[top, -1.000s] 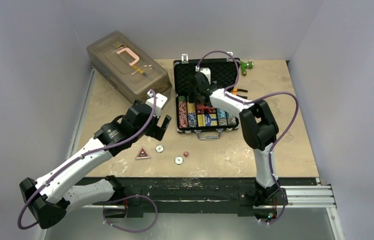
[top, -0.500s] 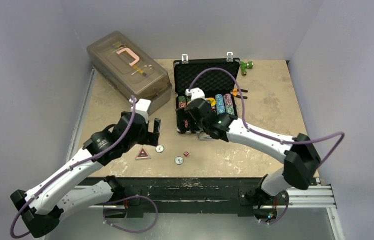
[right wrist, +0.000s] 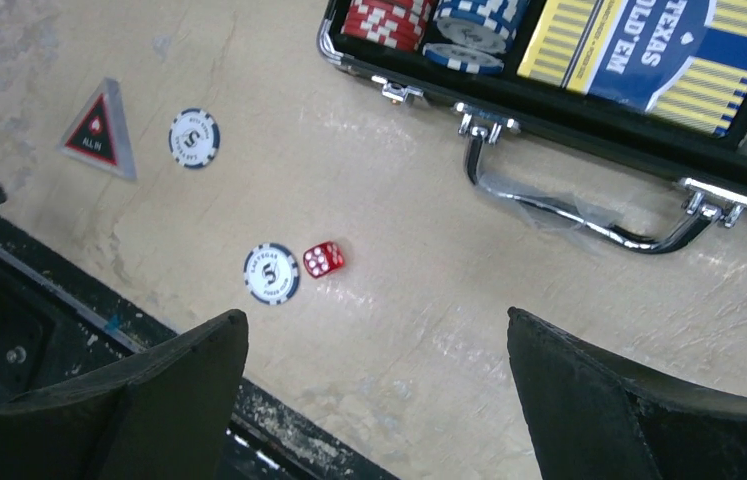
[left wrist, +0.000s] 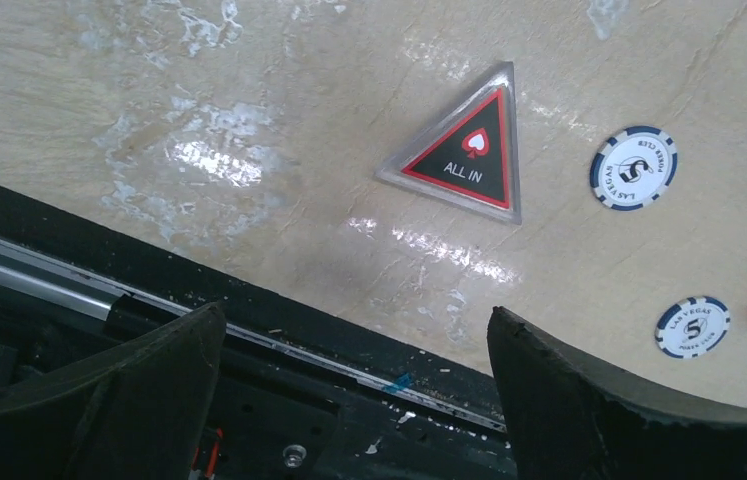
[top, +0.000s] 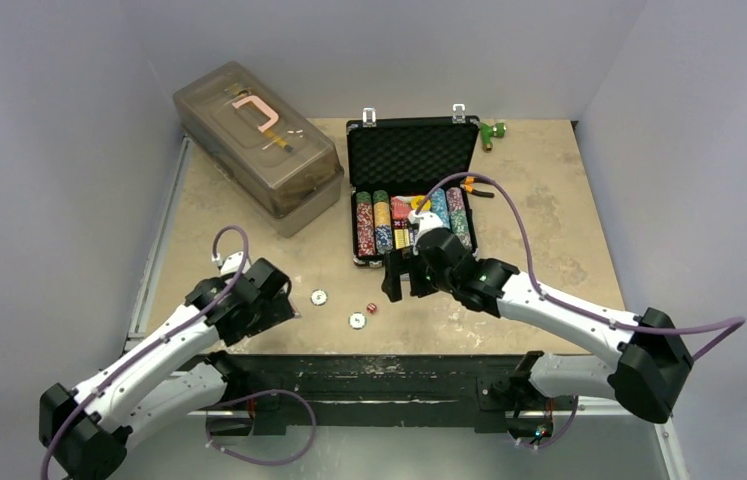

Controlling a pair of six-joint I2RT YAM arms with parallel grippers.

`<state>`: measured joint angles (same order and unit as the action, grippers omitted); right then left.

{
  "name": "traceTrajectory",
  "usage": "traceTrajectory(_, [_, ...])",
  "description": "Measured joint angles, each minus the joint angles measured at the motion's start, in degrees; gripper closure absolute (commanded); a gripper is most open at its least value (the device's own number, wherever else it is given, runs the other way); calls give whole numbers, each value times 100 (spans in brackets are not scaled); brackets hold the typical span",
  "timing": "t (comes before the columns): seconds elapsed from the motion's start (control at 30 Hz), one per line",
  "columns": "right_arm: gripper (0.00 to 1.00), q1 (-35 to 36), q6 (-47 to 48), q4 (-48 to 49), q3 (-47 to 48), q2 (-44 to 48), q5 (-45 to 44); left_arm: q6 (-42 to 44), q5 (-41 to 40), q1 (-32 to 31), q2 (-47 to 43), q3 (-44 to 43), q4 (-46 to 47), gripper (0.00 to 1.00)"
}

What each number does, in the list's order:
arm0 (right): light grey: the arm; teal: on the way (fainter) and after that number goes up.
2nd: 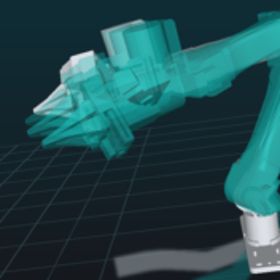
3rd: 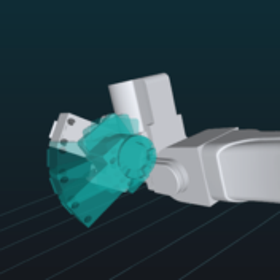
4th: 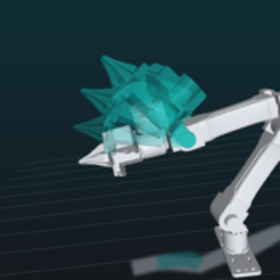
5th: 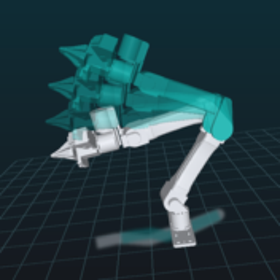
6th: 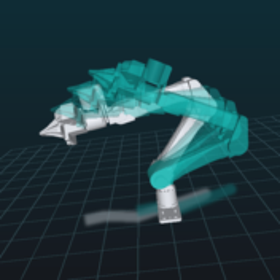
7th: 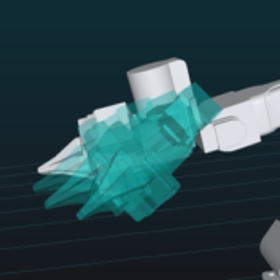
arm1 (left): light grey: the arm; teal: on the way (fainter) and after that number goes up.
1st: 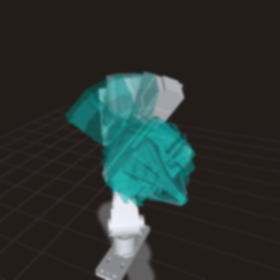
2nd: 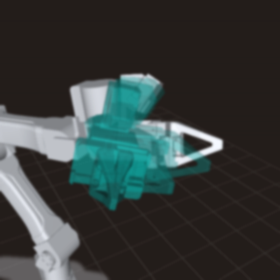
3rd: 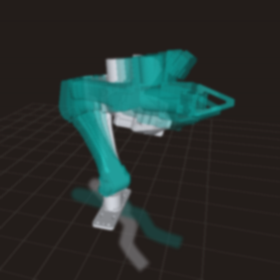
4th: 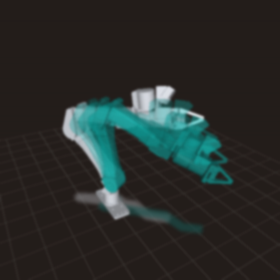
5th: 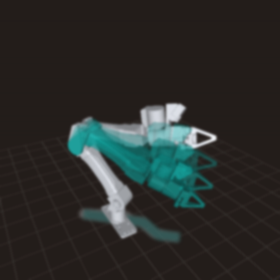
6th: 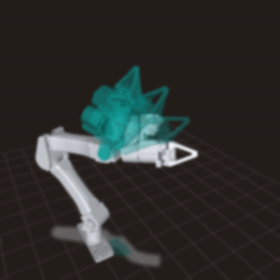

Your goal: Pack up texas hold em set

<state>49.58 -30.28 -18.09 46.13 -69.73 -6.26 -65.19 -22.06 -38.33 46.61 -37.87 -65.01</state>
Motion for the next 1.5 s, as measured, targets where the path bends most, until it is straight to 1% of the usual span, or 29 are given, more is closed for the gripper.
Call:
traceTrajectory(0.23, [1, 2, -76, 31, -490, 638, 232, -22, 188, 245, 1060, 26, 651, 2])
traceTrajectory(0.4, [1, 2, -125, 11, -590, 911, 280, -20, 372, 374, 1805, 9, 1189, 2])
traceTrajectory(0.53, [1, 2, -133, -11, -612, 1038, 275, -22, 461, 437, 2452, -151, 1429, 6])
traceTrajectory(0.67, [1, 2, -149, -42, -625, 1062, 275, -24, 531, 597, 2905, -238, 1644, 13])
traceTrajectory(0.8, [1, 2, -162, -85, -629, 1062, 273, -24, 570, 787, 2986, -221, 1829, 17])
traceTrajectory(1.0, [1, 2, -166, -96, -632, 1062, 273, -20, 660, 922, 2863, 11, 2142, 18])
traceTrajectory(1.13, [1, 2, -166, -96, -632, 1043, 273, -17, 699, 970, 2870, 15, 2229, 27])
traceTrajectory(1.23, [1, 2, -166, -96, -632, 1029, 273, -17, 706, 988, 2874, 15, 2253, 39])
traceTrajectory(1.4, [1, 2, -177, -107, -632, 1003, 273, 28, 721, 988, 2881, 15, 2339, 52])
traceTrajectory(1.5, [1, 2, -186, -94, -632, 964, 273, 127, 846, 994, 2881, 20, 2463, 55])
